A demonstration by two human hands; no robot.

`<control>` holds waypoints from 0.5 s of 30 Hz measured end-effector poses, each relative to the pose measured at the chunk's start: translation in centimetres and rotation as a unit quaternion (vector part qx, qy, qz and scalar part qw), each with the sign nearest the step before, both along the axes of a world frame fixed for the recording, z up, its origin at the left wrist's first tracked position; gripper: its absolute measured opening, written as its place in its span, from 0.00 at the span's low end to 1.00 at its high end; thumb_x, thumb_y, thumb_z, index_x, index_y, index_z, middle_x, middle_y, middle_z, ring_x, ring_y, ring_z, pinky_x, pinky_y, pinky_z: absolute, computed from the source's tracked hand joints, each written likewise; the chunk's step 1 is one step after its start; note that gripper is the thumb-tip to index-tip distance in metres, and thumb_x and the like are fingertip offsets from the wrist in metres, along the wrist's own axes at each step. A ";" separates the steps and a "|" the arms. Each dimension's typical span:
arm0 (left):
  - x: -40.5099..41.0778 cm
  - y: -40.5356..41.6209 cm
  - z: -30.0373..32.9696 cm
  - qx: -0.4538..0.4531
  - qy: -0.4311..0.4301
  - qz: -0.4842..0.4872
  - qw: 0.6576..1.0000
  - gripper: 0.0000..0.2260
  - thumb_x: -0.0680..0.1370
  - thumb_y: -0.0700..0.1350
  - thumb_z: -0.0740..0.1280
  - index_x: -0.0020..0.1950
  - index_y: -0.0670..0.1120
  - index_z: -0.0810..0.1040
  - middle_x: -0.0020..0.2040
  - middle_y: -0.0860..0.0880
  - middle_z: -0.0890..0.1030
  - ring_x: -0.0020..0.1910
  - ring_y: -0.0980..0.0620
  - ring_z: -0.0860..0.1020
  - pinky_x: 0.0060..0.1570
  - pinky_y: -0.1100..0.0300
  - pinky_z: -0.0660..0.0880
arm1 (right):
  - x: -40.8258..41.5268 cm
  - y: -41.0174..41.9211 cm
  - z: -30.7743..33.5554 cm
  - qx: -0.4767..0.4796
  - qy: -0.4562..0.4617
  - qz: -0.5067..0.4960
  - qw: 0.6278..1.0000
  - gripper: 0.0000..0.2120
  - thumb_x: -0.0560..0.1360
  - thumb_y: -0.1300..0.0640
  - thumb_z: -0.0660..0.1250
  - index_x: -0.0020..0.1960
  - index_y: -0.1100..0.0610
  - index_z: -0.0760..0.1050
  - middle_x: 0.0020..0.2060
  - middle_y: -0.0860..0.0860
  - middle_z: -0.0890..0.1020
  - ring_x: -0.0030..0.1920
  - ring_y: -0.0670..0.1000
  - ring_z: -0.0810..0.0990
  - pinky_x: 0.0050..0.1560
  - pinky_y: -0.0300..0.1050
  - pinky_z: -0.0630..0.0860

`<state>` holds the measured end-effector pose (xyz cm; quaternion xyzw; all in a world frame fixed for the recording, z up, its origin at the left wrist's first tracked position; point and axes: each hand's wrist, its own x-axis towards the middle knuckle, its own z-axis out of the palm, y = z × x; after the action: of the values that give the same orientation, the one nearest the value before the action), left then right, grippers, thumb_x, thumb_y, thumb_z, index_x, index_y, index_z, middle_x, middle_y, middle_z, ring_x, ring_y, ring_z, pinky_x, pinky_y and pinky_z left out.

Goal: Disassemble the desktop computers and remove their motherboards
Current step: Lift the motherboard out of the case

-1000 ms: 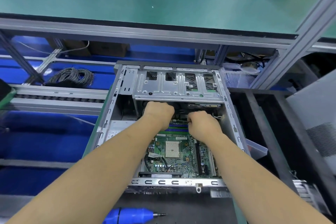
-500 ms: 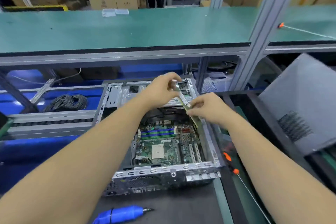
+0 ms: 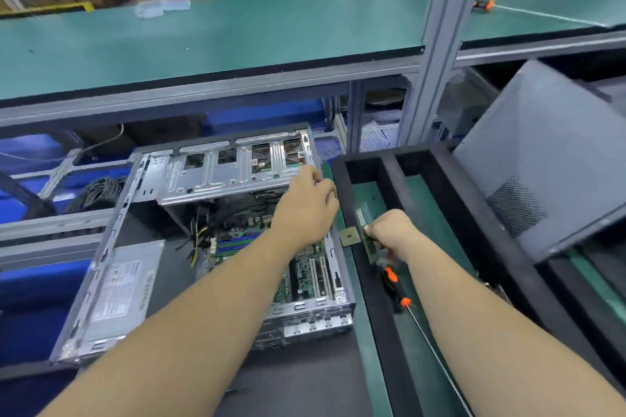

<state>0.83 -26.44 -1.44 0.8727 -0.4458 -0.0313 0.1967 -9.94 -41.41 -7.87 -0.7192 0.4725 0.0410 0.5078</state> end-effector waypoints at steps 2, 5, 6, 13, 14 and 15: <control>-0.2 0.0 -0.1 0.002 -0.020 0.000 1.000 0.14 0.84 0.48 0.56 0.58 0.43 0.78 0.61 0.46 0.67 0.58 0.44 0.70 0.54 0.48 0.74 | 0.2 0.3 -1.4 -0.034 0.030 0.023 0.999 0.05 0.78 0.63 0.65 0.44 0.59 0.72 0.38 0.58 0.74 0.39 0.55 0.72 0.42 0.44 0.66; -0.3 0.1 -0.2 -0.009 -0.026 0.006 1.000 0.13 0.83 0.46 0.57 0.57 0.43 0.79 0.62 0.45 0.67 0.59 0.44 0.69 0.55 0.48 0.73 | 0.5 0.7 -2.9 -0.094 0.048 0.024 0.994 0.07 0.78 0.62 0.65 0.53 0.64 0.78 0.48 0.59 0.80 0.45 0.57 0.75 0.43 0.42 0.70; -0.3 0.1 -0.2 -0.013 -0.026 0.006 1.000 0.12 0.83 0.46 0.57 0.57 0.43 0.79 0.62 0.45 0.67 0.59 0.44 0.69 0.55 0.49 0.73 | 0.5 0.8 -3.2 -0.104 0.050 0.019 0.993 0.08 0.78 0.63 0.65 0.54 0.64 0.78 0.49 0.59 0.81 0.45 0.57 0.75 0.42 0.43 0.71; -0.1 0.2 -0.4 -0.027 -0.023 0.000 0.999 0.11 0.83 0.46 0.56 0.53 0.44 0.77 0.59 0.48 0.66 0.56 0.46 0.68 0.49 0.53 0.71 | 0.5 1.1 -3.6 -0.170 0.068 -0.014 0.983 0.09 0.75 0.67 0.63 0.52 0.62 0.80 0.48 0.59 0.81 0.43 0.58 0.75 0.41 0.44 0.73; -0.1 0.2 -0.5 -0.029 -0.024 0.000 0.999 0.11 0.83 0.46 0.56 0.53 0.44 0.77 0.59 0.48 0.66 0.56 0.46 0.68 0.49 0.53 0.71 | 0.5 1.1 -3.5 -0.171 0.070 -0.016 0.983 0.09 0.75 0.68 0.63 0.51 0.62 0.79 0.48 0.59 0.80 0.42 0.58 0.75 0.40 0.44 0.73; -0.1 0.2 -0.5 -0.030 -0.024 0.000 0.999 0.11 0.83 0.46 0.56 0.53 0.44 0.77 0.59 0.48 0.66 0.55 0.47 0.68 0.48 0.52 0.72 | 0.5 1.0 -3.5 -0.170 0.072 -0.013 0.983 0.08 0.75 0.68 0.63 0.51 0.63 0.79 0.47 0.59 0.80 0.42 0.58 0.76 0.40 0.44 0.73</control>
<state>0.74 -26.23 -1.93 0.8669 -0.4513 0.0035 0.2119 -9.41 -40.43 -11.36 -0.7840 0.5170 0.0049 0.3436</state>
